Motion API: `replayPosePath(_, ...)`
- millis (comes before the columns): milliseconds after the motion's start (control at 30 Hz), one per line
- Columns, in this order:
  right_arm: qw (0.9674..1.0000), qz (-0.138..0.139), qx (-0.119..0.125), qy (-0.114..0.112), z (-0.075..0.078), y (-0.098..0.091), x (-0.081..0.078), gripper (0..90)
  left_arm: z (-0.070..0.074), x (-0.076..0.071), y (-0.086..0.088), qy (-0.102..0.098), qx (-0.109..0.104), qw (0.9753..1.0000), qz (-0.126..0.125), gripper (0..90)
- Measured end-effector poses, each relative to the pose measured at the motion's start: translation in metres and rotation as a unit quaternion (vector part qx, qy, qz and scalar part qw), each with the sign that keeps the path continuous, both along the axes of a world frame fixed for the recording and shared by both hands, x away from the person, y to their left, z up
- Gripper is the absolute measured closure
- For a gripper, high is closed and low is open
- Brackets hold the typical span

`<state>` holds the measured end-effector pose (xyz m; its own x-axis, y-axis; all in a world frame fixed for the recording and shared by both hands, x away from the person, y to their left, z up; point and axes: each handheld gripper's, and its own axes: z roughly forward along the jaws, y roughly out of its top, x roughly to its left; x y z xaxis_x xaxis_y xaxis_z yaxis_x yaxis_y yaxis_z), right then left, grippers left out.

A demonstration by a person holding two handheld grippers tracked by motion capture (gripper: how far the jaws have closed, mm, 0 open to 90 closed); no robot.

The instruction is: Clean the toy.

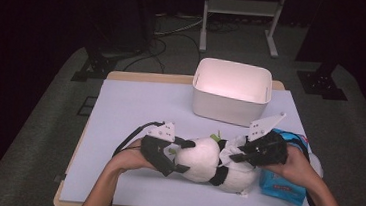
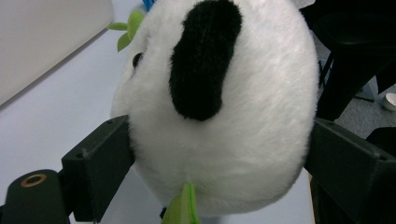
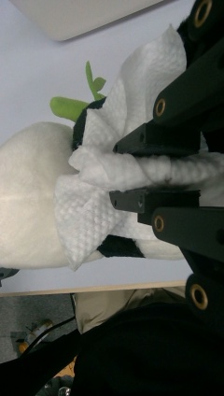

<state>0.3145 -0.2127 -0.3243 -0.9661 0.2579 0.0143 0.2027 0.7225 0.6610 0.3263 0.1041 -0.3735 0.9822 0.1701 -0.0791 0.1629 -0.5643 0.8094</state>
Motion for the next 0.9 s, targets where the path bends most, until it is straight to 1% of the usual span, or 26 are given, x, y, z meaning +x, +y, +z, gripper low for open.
replayPosePath(67, 1.0000, -0.002, 0.001, 0.000, 0.000, -0.001, 0.000, 75.2, -0.001, 0.002, 0.000, 0.002, -0.006, 1.0000, -0.005, 15.4)
replayPosePath(133, 1.0000, -0.002, 0.001, -0.001, 0.000, -0.001, 0.001, 75.2, -0.002, 0.001, 0.000, 0.002, -0.009, 0.9999, -0.004, 25.0)
replayPosePath(200, 1.0000, -0.002, 0.004, -0.001, 0.000, -0.001, 0.001, 75.2, 0.001, -0.001, 0.002, -0.011, -0.014, 0.9998, -0.007, 34.4)
replayPosePath(233, 1.0000, -0.004, 0.006, -0.002, 0.000, 0.000, 0.001, 75.1, 0.003, -0.002, 0.002, -0.016, -0.020, 0.9997, -0.005, 37.0)
replayPosePath(267, 0.9999, -0.005, 0.010, -0.005, 0.000, 0.000, 0.001, 75.1, 0.005, -0.002, 0.002, -0.014, -0.020, 0.9997, -0.005, 38.3)
replayPosePath(333, 0.9997, -0.007, 0.024, -0.006, 0.002, 0.000, 0.000, 75.2, 0.011, -0.005, 0.001, -0.023, -0.019, 0.9995, -0.010, 39.8)
replayPosePath(367, 0.9996, -0.005, 0.029, -0.004, 0.003, 0.001, 0.000, 75.3, 0.015, -0.007, -0.002, -0.030, -0.012, 0.9993, -0.017, 40.0)
replayPosePath(400, 0.9995, -0.003, 0.032, -0.004, 0.004, 0.003, 0.000, 75.3, 0.018, -0.008, -0.004, -0.036, -0.009, 0.9992, -0.017, 40.1)
replayPosePath(433, 0.9995, 0.000, 0.031, -0.008, 0.006, 0.005, 0.001, 75.3, 0.022, -0.010, -0.007, -0.039, -0.010, 0.9990, -0.019, 40.2)
replayPosePath(500, 0.9995, 0.003, 0.027, -0.016, 0.009, 0.010, 0.001, 75.4, 0.030, -0.011, -0.012, -0.051, 0.004, 0.9984, -0.022, 40.4)
replayPosePath(533, 0.9995, 0.002, 0.025, -0.020, 0.011, 0.012, 0.001, 75.4, 0.034, -0.011, -0.012, -0.053, 0.009, 0.9983, -0.021, 40.7)
replayPosePath(567, 0.9993, 0.001, 0.027, -0.024, 0.012, 0.012, 0.002, 75.4, 0.036, -0.011, -0.011, -0.054, 0.008, 0.9983, -0.019, 40.7)
replayPosePath(600, 0.9992, 0.000, 0.031, -0.023, 0.013, 0.012, 0.002, 75.6, 0.040, -0.010, -0.009, -0.060, 0.009, 0.9980, -0.018, 40.8)
replayPosePath(633, 0.9990, -0.002, 0.038, -0.024, 0.014, 0.011, 0.003, 75.6, 0.044, -0.010, -0.007, -0.058, 0.003, 0.9982, -0.015, 41.0)
replayPosePath(700, 0.9980, -0.003, 0.059, -0.021, 0.016, 0.008, 0.004, 75.6, 0.053, -0.011, -0.005, -0.063, 0.005, 0.9979, -0.015, 41.0)
replayPosePath(767, 0.9975, -0.003, 0.068, -0.020, 0.017, 0.008, 0.004, 75.6, 0.059, -0.012, -0.004, -0.068, 0.016, 0.9974, -0.014, 41.0)
replayPosePath(833, 0.9975, -0.001, 0.068, -0.017, 0.015, 0.009, 0.004, 75.6, 0.060, -0.013, -0.003, -0.068, 0.026, 0.9973, -0.015, 40.9)
replayPosePath(900, 0.9980, -0.001, 0.062, -0.011, 0.010, 0.009, 0.004, 75.6, 0.060, -0.013, -0.002, -0.066, 0.027, 0.9974, -0.013, 40.8)
